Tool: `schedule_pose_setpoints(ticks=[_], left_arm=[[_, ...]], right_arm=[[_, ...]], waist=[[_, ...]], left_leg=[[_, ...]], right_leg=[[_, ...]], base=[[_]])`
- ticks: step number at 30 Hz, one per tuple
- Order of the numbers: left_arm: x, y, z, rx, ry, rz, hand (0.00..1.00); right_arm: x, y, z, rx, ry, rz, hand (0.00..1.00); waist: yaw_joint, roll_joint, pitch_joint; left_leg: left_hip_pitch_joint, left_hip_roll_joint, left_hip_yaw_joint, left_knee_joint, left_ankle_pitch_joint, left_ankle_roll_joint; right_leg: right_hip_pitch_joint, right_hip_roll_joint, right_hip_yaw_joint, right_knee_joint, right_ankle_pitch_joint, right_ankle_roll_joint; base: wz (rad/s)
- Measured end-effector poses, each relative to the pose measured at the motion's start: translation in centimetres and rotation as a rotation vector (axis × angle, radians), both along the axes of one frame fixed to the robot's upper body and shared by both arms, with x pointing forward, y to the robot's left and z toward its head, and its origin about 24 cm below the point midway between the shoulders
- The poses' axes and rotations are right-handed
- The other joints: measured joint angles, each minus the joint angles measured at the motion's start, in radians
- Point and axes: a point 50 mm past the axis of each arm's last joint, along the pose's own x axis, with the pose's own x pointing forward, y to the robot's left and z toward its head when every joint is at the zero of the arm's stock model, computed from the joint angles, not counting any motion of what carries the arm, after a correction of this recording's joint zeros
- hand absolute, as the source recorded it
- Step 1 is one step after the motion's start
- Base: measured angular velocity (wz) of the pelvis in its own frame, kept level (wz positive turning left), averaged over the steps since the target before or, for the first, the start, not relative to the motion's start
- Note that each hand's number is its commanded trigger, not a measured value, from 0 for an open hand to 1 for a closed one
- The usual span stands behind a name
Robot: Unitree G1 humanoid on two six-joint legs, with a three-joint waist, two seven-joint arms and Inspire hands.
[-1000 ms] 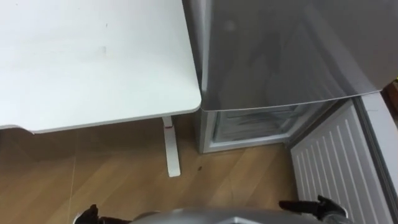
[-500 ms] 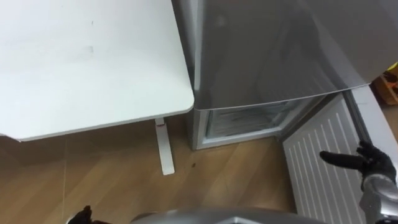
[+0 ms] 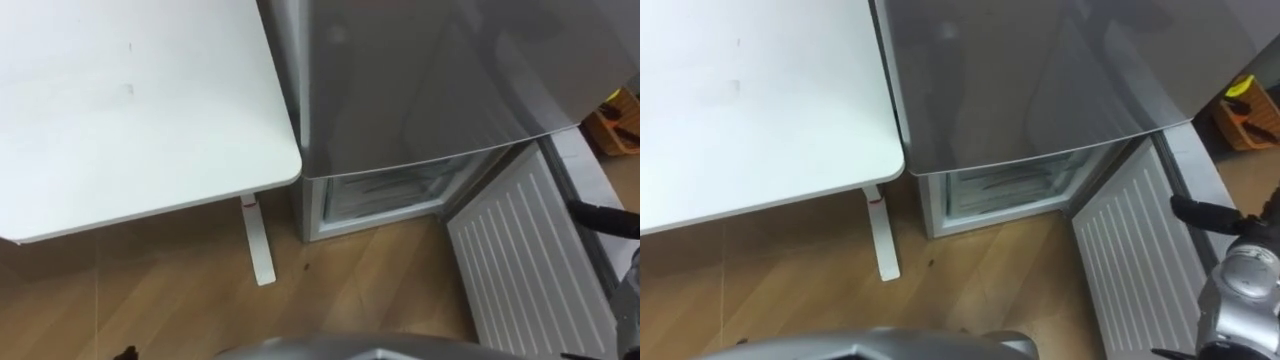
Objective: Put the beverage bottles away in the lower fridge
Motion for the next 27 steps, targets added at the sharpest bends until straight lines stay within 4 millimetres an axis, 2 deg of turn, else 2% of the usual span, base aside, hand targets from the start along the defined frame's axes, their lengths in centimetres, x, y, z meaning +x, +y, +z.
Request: schedule_pose_setpoints(ticks=[8, 11, 14, 16, 19, 27], left_arm=[[-0.6, 0.2, 0.3, 0.024, 0.017, -0.046, 0.00], [-0.6, 0.3, 0.3, 0.029, 0.023, -0.060, 0.00], [-0.7, 0.4, 0.4, 0.034, 0.028, -0.064, 0.00], [-0.7, 0.6, 0.4, 0.040, 0.023, -0.045, 0.00], [-1.2, 0.9, 0.6, 0.053, 0.031, -0.023, 0.00], [-2.8, 1.2, 0.7, 0.058, 0.091, 0.024, 0.00]], right_arm=[[0.0, -0.3, 0.2, -0.003, -0.009, -0.019, 0.00], [-0.7, -0.6, -0.8, 0.046, 0.020, -0.048, 0.00], [-2.1, -0.9, -2.2, 0.125, 0.060, -0.097, 0.00], [-3.6, -1.8, -2.9, 0.190, 0.071, -0.190, 0.00], [-4.2, -3.3, -2.7, 0.216, 0.069, -0.256, 0.00], [-5.9, -5.8, -2.7, 0.297, 0.144, -0.387, 0.00]], waist=[[-0.002, -0.005, -0.0007], [0.000, -0.014, -0.0026], [-0.005, -0.023, -0.0024], [-0.008, -0.027, -0.0014], [-0.016, -0.034, -0.0024], [-0.022, -0.061, -0.0037]], left_leg=[[-0.004, 0.000, -0.005, -0.001, 0.006, 0.001], [-0.007, 0.000, -0.009, 0.000, 0.007, 0.001], [-0.016, 0.000, -0.025, 0.007, 0.007, 0.001], [-0.023, -0.003, -0.033, 0.008, 0.009, 0.003], [-0.020, -0.005, -0.039, 0.006, 0.009, 0.004], [-0.014, -0.005, -0.042, 0.003, 0.010, 0.003]], right_leg=[[0.000, -0.001, -0.008, 0.000, 0.001, -0.001], [0.000, -0.001, -0.012, -0.001, 0.004, -0.001], [-0.001, -0.001, -0.024, -0.001, 0.005, -0.002], [-0.002, -0.003, -0.036, 0.000, 0.005, -0.002], [0.004, -0.004, -0.042, -0.001, 0.006, -0.002], [0.015, -0.002, -0.039, -0.001, 0.006, -0.002]], base=[[0.02], [0.05], [0.11], [0.15], [0.06], [0.01]])
